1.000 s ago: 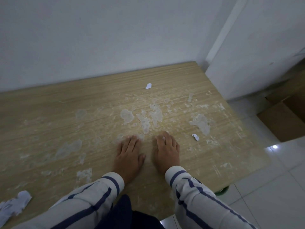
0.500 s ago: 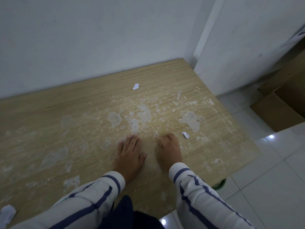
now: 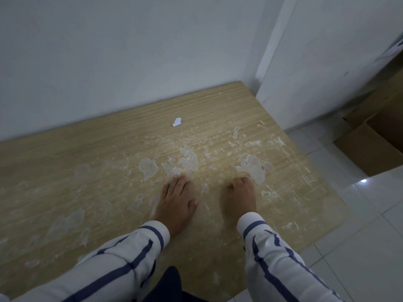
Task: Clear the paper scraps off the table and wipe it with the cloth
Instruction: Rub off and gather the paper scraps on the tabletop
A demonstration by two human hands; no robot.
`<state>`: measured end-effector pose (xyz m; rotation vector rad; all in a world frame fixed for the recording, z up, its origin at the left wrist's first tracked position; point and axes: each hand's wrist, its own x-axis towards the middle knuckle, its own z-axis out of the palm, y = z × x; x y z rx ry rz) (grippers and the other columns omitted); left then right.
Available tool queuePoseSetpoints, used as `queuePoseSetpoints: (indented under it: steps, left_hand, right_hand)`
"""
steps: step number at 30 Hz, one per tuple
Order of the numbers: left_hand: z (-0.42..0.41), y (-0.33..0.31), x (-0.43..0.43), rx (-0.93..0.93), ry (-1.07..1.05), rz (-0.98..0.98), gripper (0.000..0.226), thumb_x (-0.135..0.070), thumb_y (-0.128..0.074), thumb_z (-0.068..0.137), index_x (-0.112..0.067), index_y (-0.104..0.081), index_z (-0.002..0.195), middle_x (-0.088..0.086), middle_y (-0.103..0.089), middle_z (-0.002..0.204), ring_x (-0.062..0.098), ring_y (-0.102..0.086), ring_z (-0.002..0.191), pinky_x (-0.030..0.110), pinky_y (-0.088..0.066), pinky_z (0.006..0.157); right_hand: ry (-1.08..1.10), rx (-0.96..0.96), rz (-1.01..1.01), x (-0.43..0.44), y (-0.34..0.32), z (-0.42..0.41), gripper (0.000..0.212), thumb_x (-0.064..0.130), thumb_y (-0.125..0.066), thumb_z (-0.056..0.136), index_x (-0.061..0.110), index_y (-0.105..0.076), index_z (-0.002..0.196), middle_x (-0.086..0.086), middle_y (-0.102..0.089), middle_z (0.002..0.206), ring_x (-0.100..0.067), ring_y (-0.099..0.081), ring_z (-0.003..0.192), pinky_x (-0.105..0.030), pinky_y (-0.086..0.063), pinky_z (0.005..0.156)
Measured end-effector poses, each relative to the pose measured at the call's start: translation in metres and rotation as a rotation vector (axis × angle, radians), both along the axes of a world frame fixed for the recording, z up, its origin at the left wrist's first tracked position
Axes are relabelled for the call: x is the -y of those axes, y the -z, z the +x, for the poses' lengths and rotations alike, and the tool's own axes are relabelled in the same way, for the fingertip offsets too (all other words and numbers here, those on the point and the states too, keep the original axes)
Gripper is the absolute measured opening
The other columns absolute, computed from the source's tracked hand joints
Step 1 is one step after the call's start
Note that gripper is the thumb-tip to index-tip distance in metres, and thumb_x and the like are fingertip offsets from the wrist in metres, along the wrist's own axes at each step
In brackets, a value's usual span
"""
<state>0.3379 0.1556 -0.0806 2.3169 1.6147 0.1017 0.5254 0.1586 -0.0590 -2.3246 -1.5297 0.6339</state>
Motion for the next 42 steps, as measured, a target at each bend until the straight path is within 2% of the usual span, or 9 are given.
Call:
queuePoseSetpoints:
  steps: [6, 13, 17, 19, 23, 29, 34, 40, 42]
  left_hand:
    - [-0.001, -0.009, -0.072, 0.096, -0.129, -0.042, 0.056, -0.033, -0.040, 0.096, -0.012, -0.024, 0.145, 0.010, -0.013, 0.157, 0.027, -0.006, 0.145, 0.042, -0.011, 0.116]
    - [0.013, -0.024, -0.169, 0.150, -0.230, -0.080, 0.056, 0.005, -0.038, 0.085, -0.011, -0.030, 0.138, 0.008, -0.007, 0.157, 0.032, -0.013, 0.141, 0.045, -0.027, 0.111]
    - [0.018, -0.027, -0.205, -0.014, -0.228, -0.020, 0.061, 0.005, -0.041, 0.083, -0.013, -0.031, 0.140, 0.003, -0.010, 0.156, 0.034, -0.029, 0.130, 0.043, -0.035, 0.104]
    - [0.018, -0.025, -0.219, -0.091, -0.215, 0.017, 0.054, 0.003, -0.042, 0.085, -0.012, -0.037, 0.137, 0.006, -0.022, 0.152, 0.035, -0.031, 0.128, 0.044, -0.035, 0.103]
    - [0.011, -0.019, -0.233, -0.081, -0.167, 0.103, 0.032, 0.006, -0.044, 0.083, -0.005, -0.058, 0.110, 0.012, -0.053, 0.117, 0.033, -0.047, 0.106, 0.044, -0.046, 0.088]
    - [-0.021, -0.024, -0.208, 0.153, -0.185, -0.008, 0.020, 0.004, -0.047, 0.082, -0.004, -0.063, 0.091, 0.013, -0.057, 0.101, 0.030, -0.056, 0.090, 0.040, -0.048, 0.083]
    - [-0.061, -0.029, -0.140, 0.327, -0.302, -0.121, 0.022, -0.001, -0.047, 0.087, -0.010, -0.066, 0.095, 0.007, -0.062, 0.102, 0.021, -0.058, 0.095, 0.026, -0.043, 0.084]
    - [-0.116, -0.049, -0.050, 0.379, -0.394, -0.076, 0.017, -0.014, -0.052, 0.090, -0.013, -0.067, 0.097, 0.004, -0.064, 0.099, 0.018, -0.058, 0.091, 0.025, -0.044, 0.081]
    - [-0.144, -0.055, -0.021, 0.374, -0.467, -0.059, 0.016, -0.015, -0.051, 0.091, -0.013, -0.066, 0.093, 0.005, -0.065, 0.095, 0.019, -0.058, 0.085, 0.027, -0.046, 0.076]
  right_hand:
    - [-0.274, -0.069, 0.095, -0.034, -0.001, -0.040, 0.019, 0.002, -0.048, 0.086, 0.002, -0.065, 0.094, -0.012, -0.055, 0.102, -0.028, -0.051, 0.093, -0.026, -0.038, 0.078]
    - [-0.403, -0.014, 0.141, -0.075, 0.009, -0.056, 0.019, -0.002, -0.048, 0.085, -0.002, -0.062, 0.097, -0.013, -0.054, 0.103, -0.027, -0.048, 0.099, -0.021, -0.029, 0.074]
    - [-0.367, -0.020, 0.194, -0.081, 0.014, -0.058, 0.017, 0.003, -0.051, 0.088, 0.001, -0.064, 0.099, -0.010, -0.056, 0.101, -0.024, -0.050, 0.095, -0.020, -0.032, 0.074]
    - [-0.356, -0.028, 0.219, -0.078, 0.017, -0.059, 0.015, 0.002, -0.053, 0.086, 0.002, -0.064, 0.096, -0.010, -0.056, 0.098, -0.023, -0.050, 0.091, -0.021, -0.035, 0.073]
    - [-0.368, -0.006, 0.235, -0.077, 0.022, -0.060, 0.011, 0.001, -0.058, 0.082, 0.005, -0.065, 0.090, -0.007, -0.057, 0.091, -0.020, -0.050, 0.085, -0.020, -0.035, 0.071]
    - [-0.389, -0.007, 0.189, -0.078, 0.021, -0.059, 0.021, -0.011, -0.058, 0.073, 0.001, -0.066, 0.088, -0.012, -0.059, 0.090, -0.027, -0.053, 0.085, -0.025, -0.038, 0.071]
    - [-0.330, 0.008, 0.123, -0.081, 0.003, -0.077, 0.019, -0.005, -0.049, 0.080, 0.000, -0.065, 0.089, -0.014, -0.057, 0.098, -0.032, -0.051, 0.095, -0.032, -0.042, 0.082]
    - [-0.475, -0.161, 0.142, -0.048, -0.018, -0.179, 0.026, -0.003, -0.044, 0.087, 0.007, -0.067, 0.092, -0.008, -0.058, 0.101, -0.016, -0.048, 0.078, -0.019, -0.033, 0.070]
    - [-0.541, -0.212, 0.118, -0.029, -0.024, -0.217, 0.023, 0.002, -0.044, 0.090, 0.008, -0.066, 0.092, -0.009, -0.059, 0.100, -0.019, -0.050, 0.078, -0.021, -0.034, 0.068]
